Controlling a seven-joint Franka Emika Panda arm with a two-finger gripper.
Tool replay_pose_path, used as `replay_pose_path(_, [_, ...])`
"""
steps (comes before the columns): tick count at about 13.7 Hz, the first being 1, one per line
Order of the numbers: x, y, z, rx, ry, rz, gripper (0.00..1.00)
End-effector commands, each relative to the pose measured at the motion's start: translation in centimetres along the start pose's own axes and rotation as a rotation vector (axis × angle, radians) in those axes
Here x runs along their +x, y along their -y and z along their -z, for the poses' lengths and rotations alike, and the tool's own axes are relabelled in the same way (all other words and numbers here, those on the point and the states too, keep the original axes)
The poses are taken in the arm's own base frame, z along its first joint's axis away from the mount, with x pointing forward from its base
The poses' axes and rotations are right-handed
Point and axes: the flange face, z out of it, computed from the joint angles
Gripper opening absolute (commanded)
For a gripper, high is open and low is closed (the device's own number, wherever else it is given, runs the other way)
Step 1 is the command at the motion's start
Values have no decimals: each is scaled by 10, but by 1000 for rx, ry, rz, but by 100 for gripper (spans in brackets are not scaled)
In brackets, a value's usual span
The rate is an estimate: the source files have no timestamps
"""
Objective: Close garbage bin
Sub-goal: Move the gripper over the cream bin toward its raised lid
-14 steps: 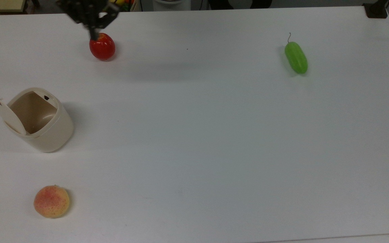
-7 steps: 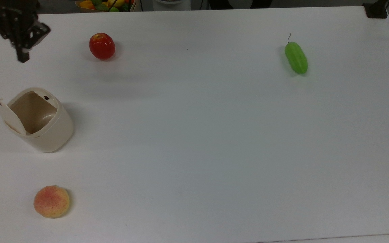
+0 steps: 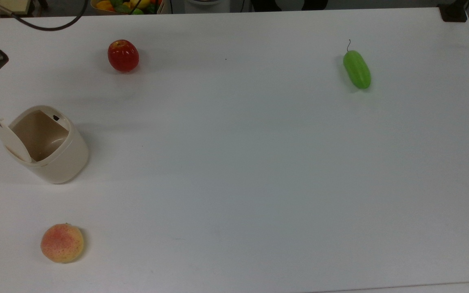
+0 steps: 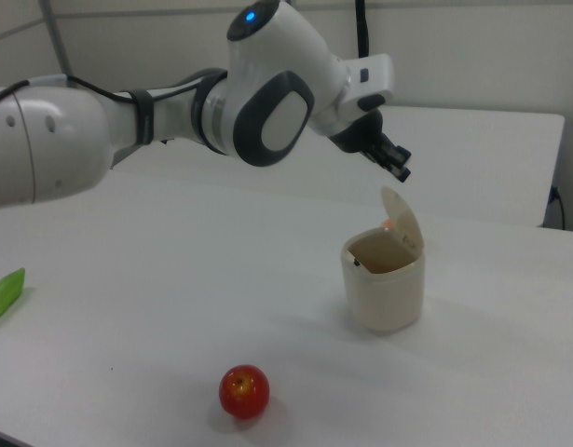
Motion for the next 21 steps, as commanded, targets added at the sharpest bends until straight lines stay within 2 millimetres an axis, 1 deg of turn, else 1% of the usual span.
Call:
replay_pose_path(1, [0,0,-27,14,-82,-32,0])
replay_pose_path(3, [-6,1,-46,17,-87,-31,0])
replay_pose_path(9, [-12,13,-50,29,-63,-24,0])
replay_pose_path(11, [-19,13,-55,28,-34,-22,0])
replay_pose_path(13, [-25,19,-58,28,31,-18,0])
replay_pose_path(15, [-28,19,-56,22,76,-61,0])
replay_pose_path(17, [-32,29,-55,22,118,-54,0])
replay_pose_path(20, [-44,33,-59,8,221,-46,0])
replay_pose_path(21, [-47,38,-60,8,244,-39,0])
